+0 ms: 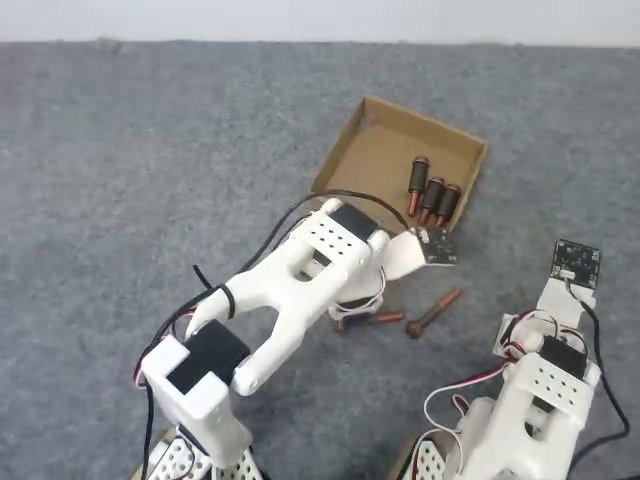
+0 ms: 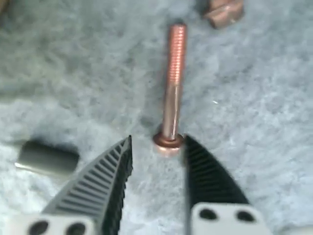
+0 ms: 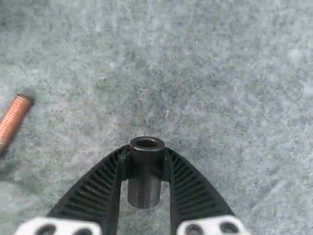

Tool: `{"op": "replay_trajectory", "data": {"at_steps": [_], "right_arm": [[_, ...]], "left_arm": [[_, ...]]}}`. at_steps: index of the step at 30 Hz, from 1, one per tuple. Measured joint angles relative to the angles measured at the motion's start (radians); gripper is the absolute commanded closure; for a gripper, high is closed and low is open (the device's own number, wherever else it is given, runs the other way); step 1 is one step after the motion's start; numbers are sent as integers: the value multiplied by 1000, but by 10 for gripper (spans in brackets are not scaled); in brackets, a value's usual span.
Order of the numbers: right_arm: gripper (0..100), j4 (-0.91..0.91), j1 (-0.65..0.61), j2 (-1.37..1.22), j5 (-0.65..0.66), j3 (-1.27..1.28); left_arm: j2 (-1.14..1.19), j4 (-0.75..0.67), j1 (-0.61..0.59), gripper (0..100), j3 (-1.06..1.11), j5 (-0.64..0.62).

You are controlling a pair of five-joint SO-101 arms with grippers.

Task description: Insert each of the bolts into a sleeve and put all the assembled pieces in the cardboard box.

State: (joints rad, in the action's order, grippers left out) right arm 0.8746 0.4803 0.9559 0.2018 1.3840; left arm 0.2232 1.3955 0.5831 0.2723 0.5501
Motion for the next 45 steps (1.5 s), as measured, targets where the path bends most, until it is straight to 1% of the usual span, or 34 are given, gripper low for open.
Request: {"op": "replay_trajectory", "data": {"at_steps": [6,11,13,18,21,27,32,37,42,45], "right_arm": [[992,0,0,0,0,0],[992,0,0,0,0,0],[992,0,0,0,0,0],[992,0,0,0,0,0],[992,0,0,0,0,0],[992,0,0,0,0,0],[992,0,0,0,0,0],[992,0,0,0,0,0],[992,0,0,0,0,0],[992,0,0,0,0,0]], "left_arm": [[-28,58,89,988,5,-143],[-206,64,155,988,114,-187],[-272,41,164,988,184,-212],[-345,-149,167,988,396,-328],[-351,-269,169,988,486,-460],[-353,-446,167,988,588,-770],[-353,-649,114,988,663,-925],[-353,-744,28,988,672,-1022],[-353,-830,-29,988,672,-1039],[-353,-905,-63,988,672,-1039]]}}
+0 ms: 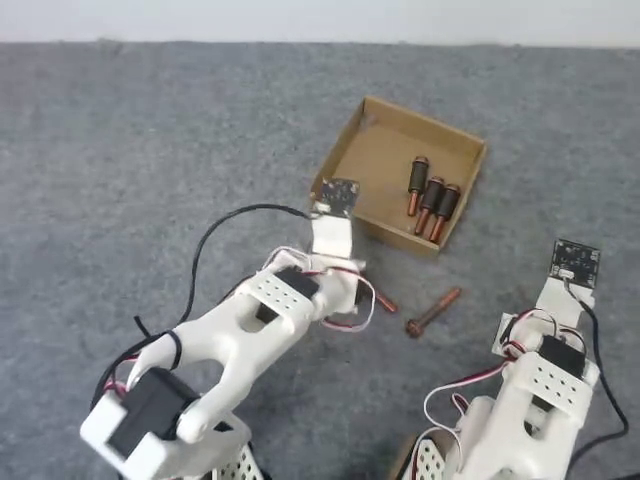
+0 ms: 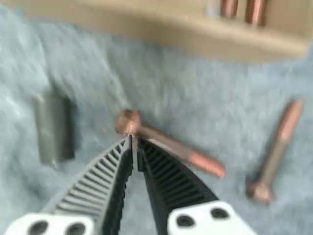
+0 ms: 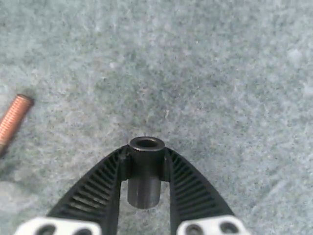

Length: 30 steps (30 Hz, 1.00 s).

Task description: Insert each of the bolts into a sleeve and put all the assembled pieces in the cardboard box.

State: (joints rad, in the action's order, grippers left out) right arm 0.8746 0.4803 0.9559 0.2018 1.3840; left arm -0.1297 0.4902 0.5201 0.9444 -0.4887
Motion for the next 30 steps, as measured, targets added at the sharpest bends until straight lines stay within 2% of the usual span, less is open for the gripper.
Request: {"op": "replay_trajectory", "data": {"at_steps": [5,12,19,24,27,30], "right_arm": [[992,0,0,0,0,0],[992,0,0,0,0,2],[992,0,0,0,37,15],[992,0,0,0,40,15],[992,0,0,0,40,15],[992,0,0,0,40,15]], "left_arm": [[55,-219,-34,988,17,-17],[80,-239,-25,988,17,-127],[-135,-112,-12,988,25,-137],[-350,-68,60,988,158,-140],[-396,-20,123,988,183,-138],[-391,54,126,988,181,-157]]}}
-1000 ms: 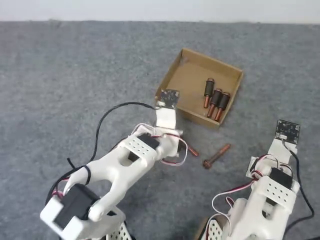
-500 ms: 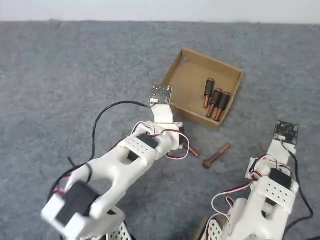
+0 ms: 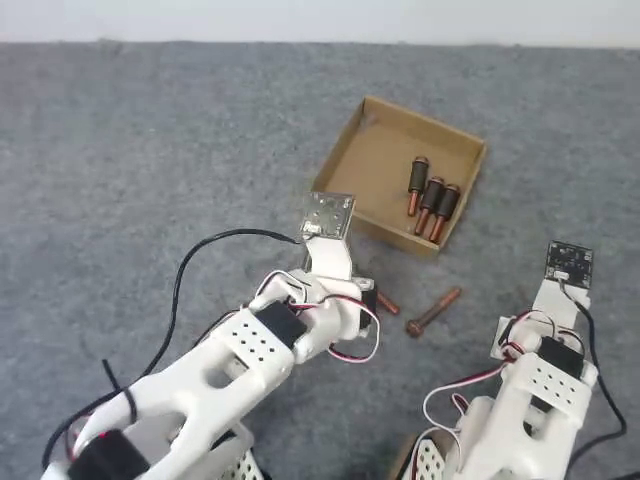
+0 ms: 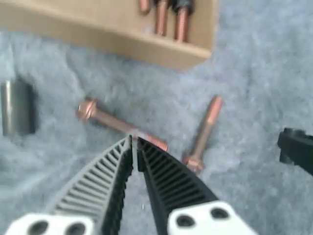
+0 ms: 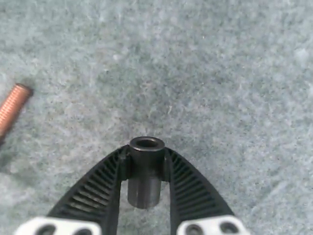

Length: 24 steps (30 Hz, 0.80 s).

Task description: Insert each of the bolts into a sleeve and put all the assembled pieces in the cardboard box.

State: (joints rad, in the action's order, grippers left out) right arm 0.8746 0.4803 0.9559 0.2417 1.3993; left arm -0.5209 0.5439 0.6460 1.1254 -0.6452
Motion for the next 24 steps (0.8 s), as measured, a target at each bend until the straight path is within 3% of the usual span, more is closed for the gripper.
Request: {"op": "replay_trajectory", "data": {"at_steps": [6,11,16,24], "right_arm": [[992,0,0,0,0,0],[992,0,0,0,0,0],[992,0,0,0,0,0],[992,0,-17,0,0,0]], "left_arm": [[184,20,-63,988,-112,-103],[407,35,-84,988,-222,-109],[494,130,-89,988,-333,-109],[661,160,-110,988,-509,-112]]}}
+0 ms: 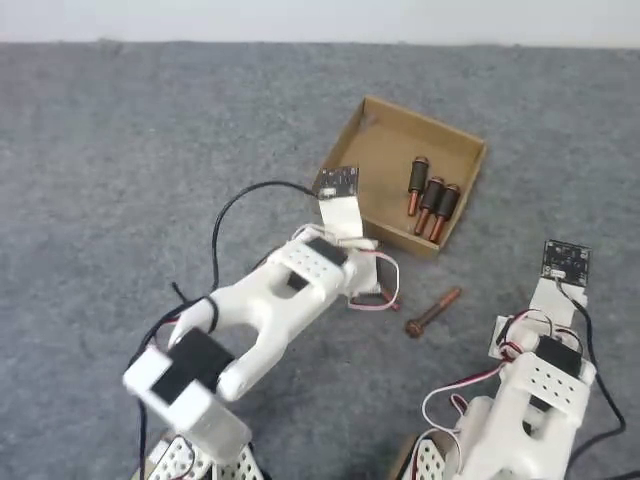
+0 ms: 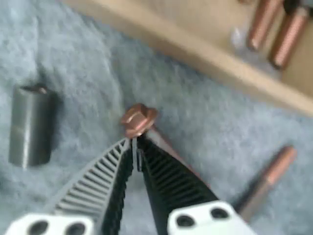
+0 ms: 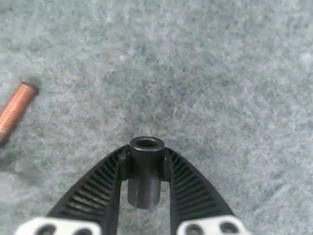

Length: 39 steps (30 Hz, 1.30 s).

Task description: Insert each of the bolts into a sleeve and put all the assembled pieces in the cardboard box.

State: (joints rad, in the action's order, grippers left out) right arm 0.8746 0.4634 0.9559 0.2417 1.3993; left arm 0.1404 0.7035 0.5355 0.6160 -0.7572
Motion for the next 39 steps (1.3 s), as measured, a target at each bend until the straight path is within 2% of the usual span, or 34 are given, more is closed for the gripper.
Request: {"op": "replay_trajectory", "data": {"at_steps": [8,17,19,23,25,39], "right_arm": [[992,0,0,0,0,0],[992,0,0,0,0,0],[992,0,0,0,0,0],[992,0,-5,0,0,0],[992,0,-5,0,0,0],[992,0,-5,0,0,0]], "left_arm": [[232,215,-18,988,-324,0],[190,241,15,984,-347,0],[153,241,15,946,-333,0],[138,241,15,808,-327,0],[138,242,15,782,-319,0],[218,203,-15,910,-321,-3]]}}
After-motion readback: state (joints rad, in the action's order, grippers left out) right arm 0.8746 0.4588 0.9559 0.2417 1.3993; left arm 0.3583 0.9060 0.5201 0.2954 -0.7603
